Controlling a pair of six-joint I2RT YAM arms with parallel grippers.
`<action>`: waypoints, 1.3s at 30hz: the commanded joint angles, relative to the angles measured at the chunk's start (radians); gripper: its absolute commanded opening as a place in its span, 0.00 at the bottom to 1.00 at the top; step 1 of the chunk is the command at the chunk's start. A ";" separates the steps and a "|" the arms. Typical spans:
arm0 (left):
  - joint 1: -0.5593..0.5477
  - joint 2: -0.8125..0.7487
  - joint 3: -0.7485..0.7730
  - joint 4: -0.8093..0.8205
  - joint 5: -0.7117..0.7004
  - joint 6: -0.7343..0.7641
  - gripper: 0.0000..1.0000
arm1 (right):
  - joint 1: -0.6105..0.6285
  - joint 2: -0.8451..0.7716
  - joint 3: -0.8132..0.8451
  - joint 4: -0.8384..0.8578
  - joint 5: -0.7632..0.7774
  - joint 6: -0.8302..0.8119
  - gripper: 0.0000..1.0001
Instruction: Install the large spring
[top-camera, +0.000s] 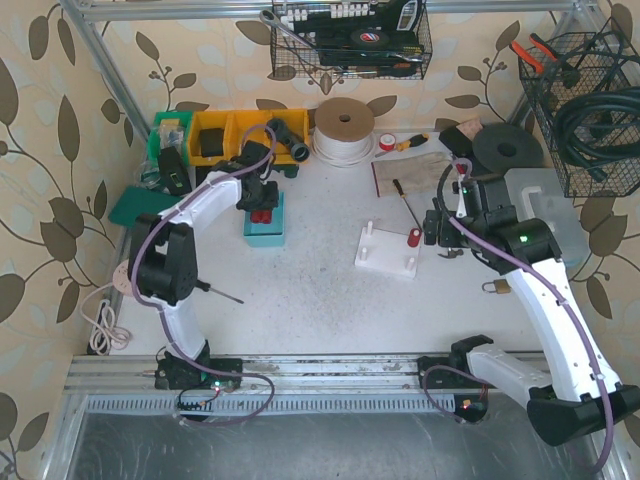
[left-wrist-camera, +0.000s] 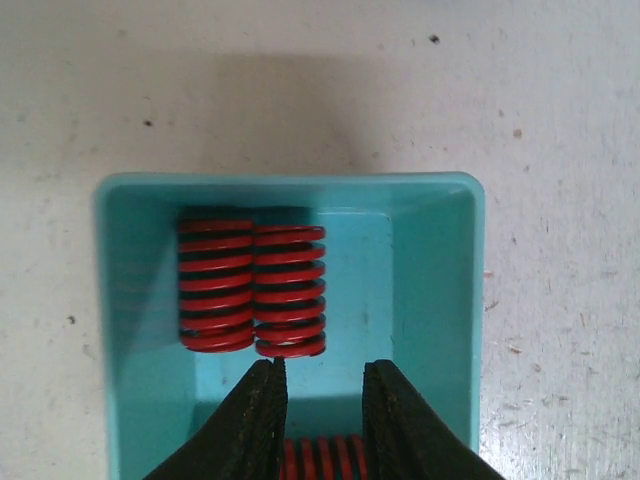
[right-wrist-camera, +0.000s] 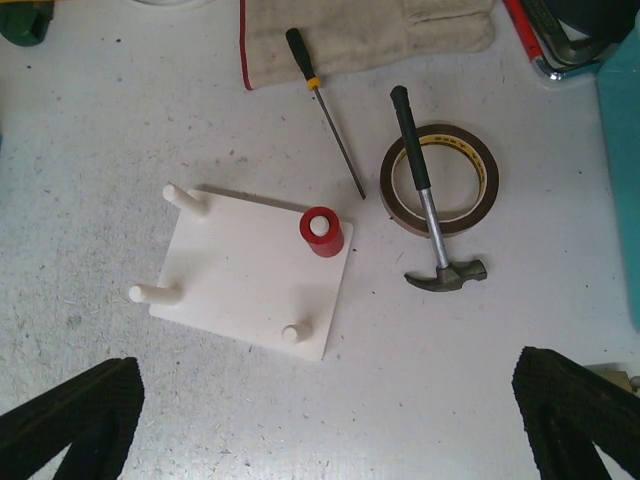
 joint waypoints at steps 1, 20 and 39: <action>0.004 0.082 0.129 -0.154 0.093 0.082 0.26 | 0.000 -0.009 -0.026 -0.009 -0.009 -0.032 0.99; 0.007 0.173 0.179 -0.168 0.021 0.149 0.30 | 0.000 0.034 -0.019 0.001 -0.008 -0.040 0.99; 0.006 0.265 0.187 -0.154 -0.009 0.179 0.47 | 0.000 0.053 -0.011 -0.010 -0.018 -0.044 0.98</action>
